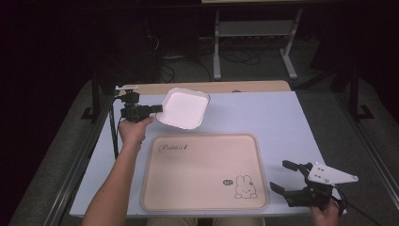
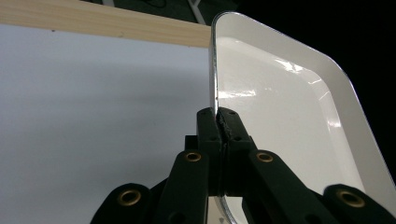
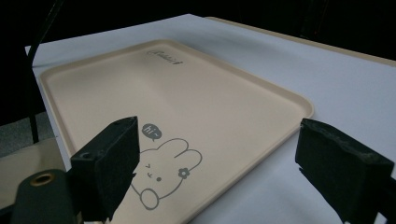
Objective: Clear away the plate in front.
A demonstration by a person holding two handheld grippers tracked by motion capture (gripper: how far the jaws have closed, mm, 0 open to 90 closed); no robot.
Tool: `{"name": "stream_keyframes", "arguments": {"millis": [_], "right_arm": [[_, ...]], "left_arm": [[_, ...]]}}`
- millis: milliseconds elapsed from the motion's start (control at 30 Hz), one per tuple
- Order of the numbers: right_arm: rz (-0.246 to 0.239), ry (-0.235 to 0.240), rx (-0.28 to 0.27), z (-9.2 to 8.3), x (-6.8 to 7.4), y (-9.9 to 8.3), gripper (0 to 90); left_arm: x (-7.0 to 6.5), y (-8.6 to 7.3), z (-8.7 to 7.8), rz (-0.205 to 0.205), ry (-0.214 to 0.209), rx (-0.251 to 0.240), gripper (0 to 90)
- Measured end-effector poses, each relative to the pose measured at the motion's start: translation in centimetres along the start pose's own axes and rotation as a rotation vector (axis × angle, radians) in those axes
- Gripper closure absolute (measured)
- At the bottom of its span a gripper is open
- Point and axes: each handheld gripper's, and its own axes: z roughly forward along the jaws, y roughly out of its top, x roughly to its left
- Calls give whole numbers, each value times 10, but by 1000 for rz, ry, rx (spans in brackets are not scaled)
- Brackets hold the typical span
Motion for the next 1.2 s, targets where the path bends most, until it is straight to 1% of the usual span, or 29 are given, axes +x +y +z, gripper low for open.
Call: {"name": "stream_keyframes", "arguments": {"millis": [67, 233, 400, 500, 633, 800, 867, 1000, 1067, 1200], "right_arm": [[-2, 0, 0, 0, 0, 0, 130], [-4, 1, 3, 0, 1, 0, 130], [-5, 5, 2, 0, 1, 0, 130], [-6, 11, 1, 0, 1, 1, 130], [-8, 11, 2, 1, 1, 1, 130], [-4, 10, 2, 0, 1, 0, 130], [-3, 10, 1, 0, 0, 0, 130], [-2, 8, 1, 0, 0, 0, 130], [-2, 8, 0, 0, 0, 0, 130], [-1, 6, 0, 0, 0, 0, 130]], "left_arm": [[-2, -3, 0, -2, -9, 1, 890], [-7, -10, 0, 5, -16, 13, 890], [-8, -18, -2, -10, -21, 10, 890], [-9, -22, -2, -8, -11, 17, 890], [-11, -28, -3, -22, -19, 12, 890], [-12, -33, -4, -25, -15, 11, 890], [-13, -35, -4, -34, -19, 11, 890], [-15, -39, -3, -33, -29, 12, 890], [-16, -42, -3, -39, -32, 11, 890], [-19, -46, -1, -37, -33, 18, 890]]}}
